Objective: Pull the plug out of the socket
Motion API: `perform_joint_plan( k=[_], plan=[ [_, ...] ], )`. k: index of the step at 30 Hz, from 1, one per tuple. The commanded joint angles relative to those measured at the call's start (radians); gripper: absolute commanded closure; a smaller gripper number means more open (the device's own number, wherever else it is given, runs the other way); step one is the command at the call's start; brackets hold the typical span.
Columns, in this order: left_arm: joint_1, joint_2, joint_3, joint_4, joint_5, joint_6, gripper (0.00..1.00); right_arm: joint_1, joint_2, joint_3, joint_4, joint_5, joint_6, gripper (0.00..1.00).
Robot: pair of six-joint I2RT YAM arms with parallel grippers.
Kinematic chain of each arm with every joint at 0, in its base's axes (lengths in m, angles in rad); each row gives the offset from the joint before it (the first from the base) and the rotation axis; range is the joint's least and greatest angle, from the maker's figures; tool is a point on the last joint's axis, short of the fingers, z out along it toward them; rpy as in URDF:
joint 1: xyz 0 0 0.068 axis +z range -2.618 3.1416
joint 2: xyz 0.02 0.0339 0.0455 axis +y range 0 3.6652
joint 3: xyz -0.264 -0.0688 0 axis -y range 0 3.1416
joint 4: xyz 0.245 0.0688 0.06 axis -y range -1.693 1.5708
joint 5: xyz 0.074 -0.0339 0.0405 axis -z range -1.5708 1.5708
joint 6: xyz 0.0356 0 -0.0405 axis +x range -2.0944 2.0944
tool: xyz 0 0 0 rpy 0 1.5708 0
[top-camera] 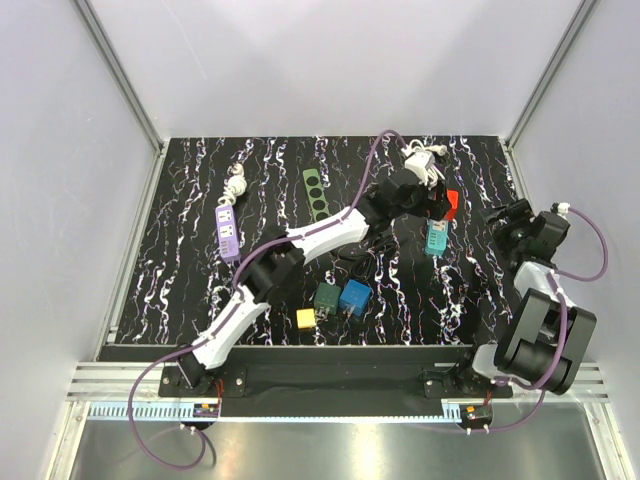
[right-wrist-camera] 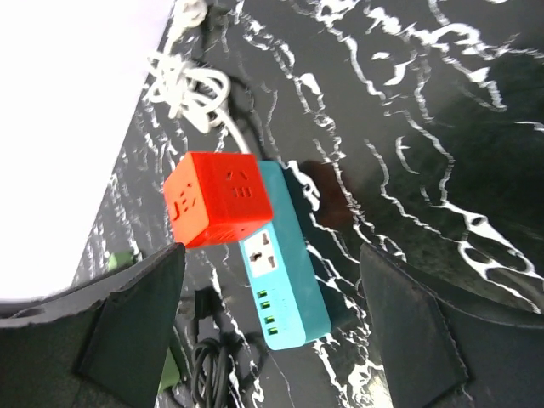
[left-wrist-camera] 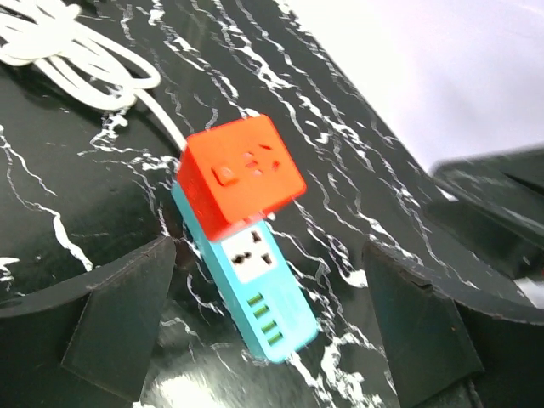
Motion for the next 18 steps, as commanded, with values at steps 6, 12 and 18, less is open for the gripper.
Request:
perform_joint_plan(
  k=[6,12,18],
  plan=[
    [-0.01,0.095,0.116,0.092,-0.106,-0.018,0.04,-0.013,0.188,0.002,0.27,-0.185,0.086,0.27],
    [-0.013,0.097,0.105,0.112,-0.084,0.024,0.06,-0.014,0.37,0.057,0.408,-0.277,0.169,0.78],
    [-0.013,0.135,0.163,0.133,-0.039,0.05,0.01,-0.013,0.461,0.051,0.554,-0.333,0.237,0.88]
  ],
)
